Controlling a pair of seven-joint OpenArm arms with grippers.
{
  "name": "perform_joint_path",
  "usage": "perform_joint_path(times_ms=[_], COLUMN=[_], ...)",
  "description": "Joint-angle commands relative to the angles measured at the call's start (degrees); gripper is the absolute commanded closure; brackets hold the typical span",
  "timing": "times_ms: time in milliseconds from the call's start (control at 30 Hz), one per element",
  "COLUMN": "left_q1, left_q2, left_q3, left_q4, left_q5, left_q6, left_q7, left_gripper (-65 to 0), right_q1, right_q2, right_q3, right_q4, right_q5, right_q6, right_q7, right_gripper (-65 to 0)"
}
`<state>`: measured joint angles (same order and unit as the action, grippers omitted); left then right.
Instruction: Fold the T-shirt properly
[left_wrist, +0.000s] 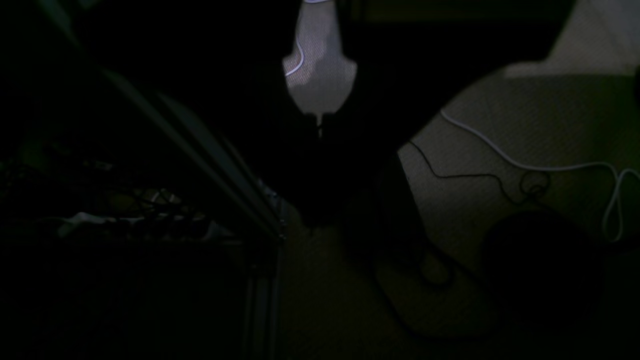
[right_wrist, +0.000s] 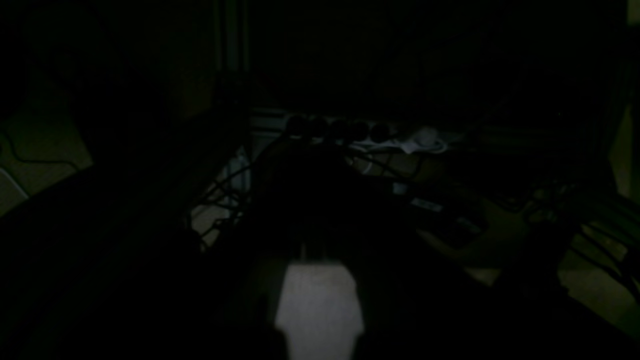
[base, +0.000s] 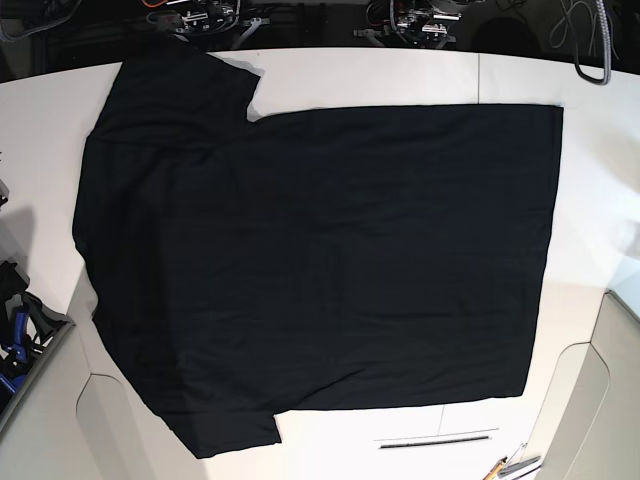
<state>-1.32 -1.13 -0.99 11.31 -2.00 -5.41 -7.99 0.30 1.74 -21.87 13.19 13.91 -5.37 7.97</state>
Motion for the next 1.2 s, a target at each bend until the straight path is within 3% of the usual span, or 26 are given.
perform_joint_path(times_ms=[0,767,1167], left_q1=[-0.3,-0.3,6.4], left_q2=[-0.2,-0.2,-4.3], left_q3=[0.0,0.0,0.0], left_q4=[0.4,0.4,3.3], left_q5=[0.1,0.1,-0.1], left_q6=[-0.2,-0.2,-0.2], left_q7=[-0.8,-0.8,-2.1], left_gripper=[0.0,0.0,0.0], right_q1=[0.2,0.1,-3.9], right_q2=[0.2,0.2,2.4], right_q3=[-0.1,-0.1,-0.1], right_q4=[0.5,0.5,0.6], right_q5=[0.0,0.0,0.0], right_q6=[-0.3,-0.3,-0.3], right_q7=[1.0,1.0,1.0], right_gripper=[0.0,0.0,0.0])
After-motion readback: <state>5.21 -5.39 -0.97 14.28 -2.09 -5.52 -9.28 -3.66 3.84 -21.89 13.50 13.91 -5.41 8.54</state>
